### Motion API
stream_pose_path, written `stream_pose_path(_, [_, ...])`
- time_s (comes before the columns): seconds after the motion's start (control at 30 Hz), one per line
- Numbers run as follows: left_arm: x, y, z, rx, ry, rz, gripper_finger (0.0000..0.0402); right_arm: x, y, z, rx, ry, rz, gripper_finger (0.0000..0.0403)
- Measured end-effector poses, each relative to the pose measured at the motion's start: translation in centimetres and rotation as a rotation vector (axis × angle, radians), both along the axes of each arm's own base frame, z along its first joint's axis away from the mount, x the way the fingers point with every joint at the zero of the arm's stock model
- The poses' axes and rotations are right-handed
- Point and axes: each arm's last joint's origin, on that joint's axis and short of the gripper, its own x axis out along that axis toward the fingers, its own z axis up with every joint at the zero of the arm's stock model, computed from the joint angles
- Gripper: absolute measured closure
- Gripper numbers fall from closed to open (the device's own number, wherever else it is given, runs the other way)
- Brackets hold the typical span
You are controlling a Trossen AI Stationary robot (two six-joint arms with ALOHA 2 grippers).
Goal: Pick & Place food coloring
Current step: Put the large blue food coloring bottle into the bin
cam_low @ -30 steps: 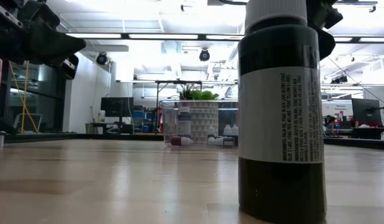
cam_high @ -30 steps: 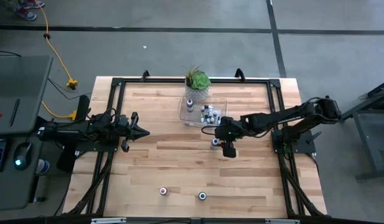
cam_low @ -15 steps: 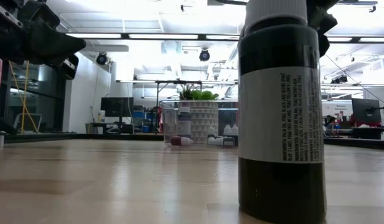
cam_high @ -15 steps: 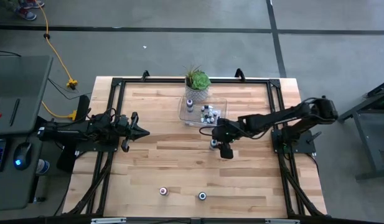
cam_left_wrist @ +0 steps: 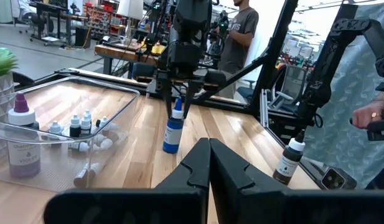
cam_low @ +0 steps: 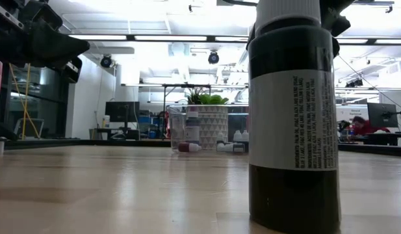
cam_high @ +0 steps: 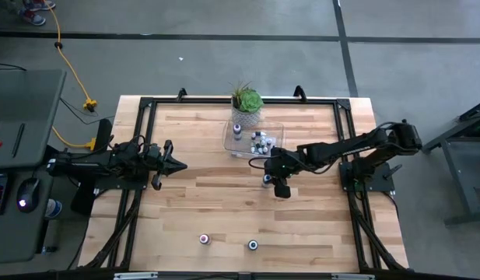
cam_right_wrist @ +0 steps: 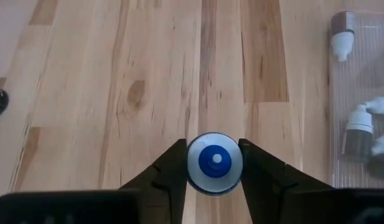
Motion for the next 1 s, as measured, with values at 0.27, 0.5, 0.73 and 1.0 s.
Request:
stream_pose_path(0.27, [0.0, 0.0, 0.0, 0.000, 0.000, 0.001, 0.0401, 0.1, 0.0, 0.2, 0.003, -0.011, 0.004, 0.0290])
stream_pose_path(0.5, [0.0, 0.0, 0.0, 0.000, 0.000, 0.001, 0.0401, 1.5, -0.5, 3.1, 0.032, -0.101, 0.006, 0.0290])
stream_pose_path(0.73, [0.0, 0.0, 0.0, 0.000, 0.000, 0.001, 0.0401, 2.6, -1.2, 6.5, -0.013, -0.163, 0.039, 0.0290])
stream_pose_path(1.0, [0.0, 0.0, 0.0, 0.000, 0.000, 0.001, 0.0401, 3.2, -2.3, 10.8, -0.086, -0.203, 0.051, 0.0290])
